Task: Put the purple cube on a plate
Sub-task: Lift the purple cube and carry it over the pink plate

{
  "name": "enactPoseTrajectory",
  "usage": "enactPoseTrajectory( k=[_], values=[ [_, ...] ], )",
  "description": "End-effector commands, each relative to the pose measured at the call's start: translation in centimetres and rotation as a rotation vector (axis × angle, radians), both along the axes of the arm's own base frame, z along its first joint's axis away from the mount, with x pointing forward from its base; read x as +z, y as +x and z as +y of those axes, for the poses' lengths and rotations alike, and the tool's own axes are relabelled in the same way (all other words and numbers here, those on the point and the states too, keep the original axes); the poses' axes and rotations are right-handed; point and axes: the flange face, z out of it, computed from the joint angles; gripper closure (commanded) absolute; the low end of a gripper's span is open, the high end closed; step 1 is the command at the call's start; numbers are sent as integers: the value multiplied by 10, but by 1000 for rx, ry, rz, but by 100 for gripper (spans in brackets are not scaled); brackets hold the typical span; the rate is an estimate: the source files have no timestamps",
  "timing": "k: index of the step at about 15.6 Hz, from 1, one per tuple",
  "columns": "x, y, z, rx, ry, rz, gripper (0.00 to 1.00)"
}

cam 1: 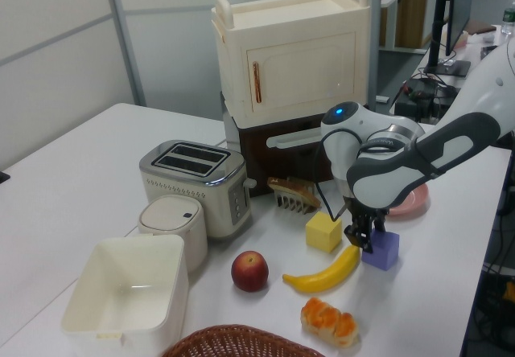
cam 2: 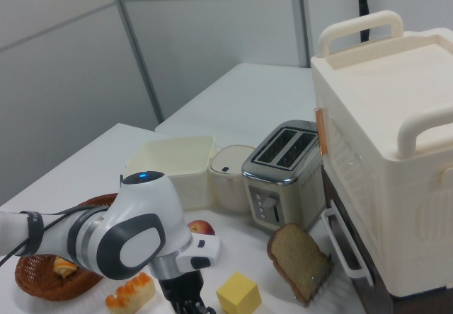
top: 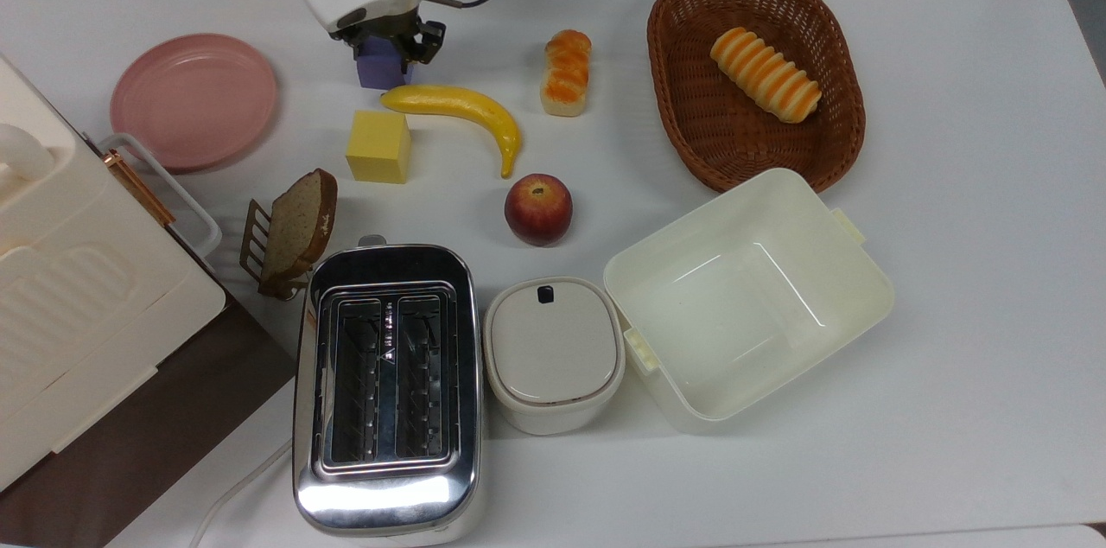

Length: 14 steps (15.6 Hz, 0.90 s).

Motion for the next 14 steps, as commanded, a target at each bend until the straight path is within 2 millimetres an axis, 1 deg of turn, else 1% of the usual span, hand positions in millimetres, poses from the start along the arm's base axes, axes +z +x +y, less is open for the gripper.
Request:
enactPoseTrajectory(
  k=[1, 3, 6, 7, 8, 9, 10, 12, 14],
  values=[
    [21, 4, -20, -62, 11, -40, 74],
    [27, 6, -23, -70, 9, -53, 74],
    [53, 19, -44, -129, 51, -100, 74],
    [59, 15, -59, -138, 78, -110, 74],
    [69, 12, -63, -136, 85, -128, 74],
    [74, 10, -67, -144, 87, -136, 74],
    [75, 9, -72, -155, 87, -139, 74],
    [82, 7, -94, -195, 84, -157, 74],
    [88, 0, -119, -250, 85, -179, 74]
  ],
)
